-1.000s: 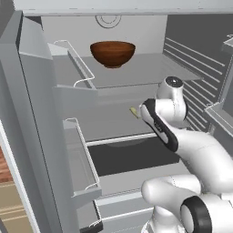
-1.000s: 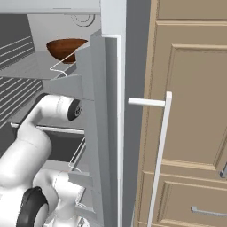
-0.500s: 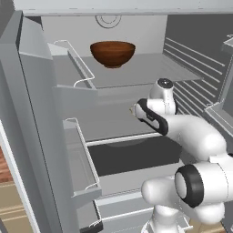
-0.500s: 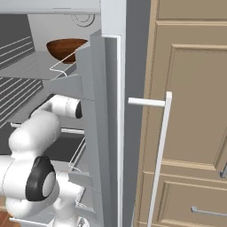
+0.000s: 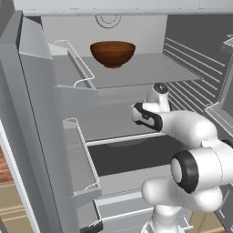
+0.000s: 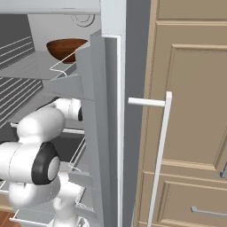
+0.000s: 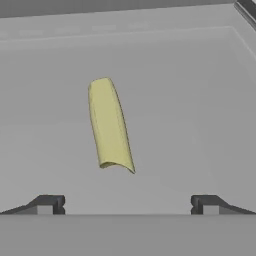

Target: Pick the egg and butter from the fridge and place them by the bowl for mixing.

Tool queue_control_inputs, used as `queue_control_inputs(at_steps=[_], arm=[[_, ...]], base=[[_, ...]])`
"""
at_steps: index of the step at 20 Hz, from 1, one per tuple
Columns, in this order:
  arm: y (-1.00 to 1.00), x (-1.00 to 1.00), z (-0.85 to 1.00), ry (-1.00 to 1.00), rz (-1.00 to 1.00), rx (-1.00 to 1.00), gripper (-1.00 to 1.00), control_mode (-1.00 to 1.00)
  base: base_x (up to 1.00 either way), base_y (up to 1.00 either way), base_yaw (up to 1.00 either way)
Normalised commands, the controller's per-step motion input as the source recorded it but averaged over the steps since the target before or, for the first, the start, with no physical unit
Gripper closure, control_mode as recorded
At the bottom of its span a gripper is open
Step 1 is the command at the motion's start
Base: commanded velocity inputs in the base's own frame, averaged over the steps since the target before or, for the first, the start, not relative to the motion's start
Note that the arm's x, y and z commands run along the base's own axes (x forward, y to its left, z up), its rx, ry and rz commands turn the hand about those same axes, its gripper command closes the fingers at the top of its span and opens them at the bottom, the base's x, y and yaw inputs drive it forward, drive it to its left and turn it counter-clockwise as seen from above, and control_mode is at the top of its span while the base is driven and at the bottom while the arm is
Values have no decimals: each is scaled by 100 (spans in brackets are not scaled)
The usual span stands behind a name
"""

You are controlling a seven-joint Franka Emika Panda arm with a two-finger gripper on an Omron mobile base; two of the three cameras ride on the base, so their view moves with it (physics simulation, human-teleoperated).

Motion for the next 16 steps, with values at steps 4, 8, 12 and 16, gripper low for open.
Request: queue_control_inputs(at_steps=[4, 8, 12, 16], arm=[[6, 21, -1, -2, 0, 0, -100, -100], [9, 18, 0, 0, 0, 0, -100, -100], [9, 25, -12, 0, 0, 0, -100, -100], [1, 26, -17, -2, 0, 0, -100, -100]], base=[[0, 0, 0], [0, 0, 0], [0, 0, 0], [0, 0, 0]])
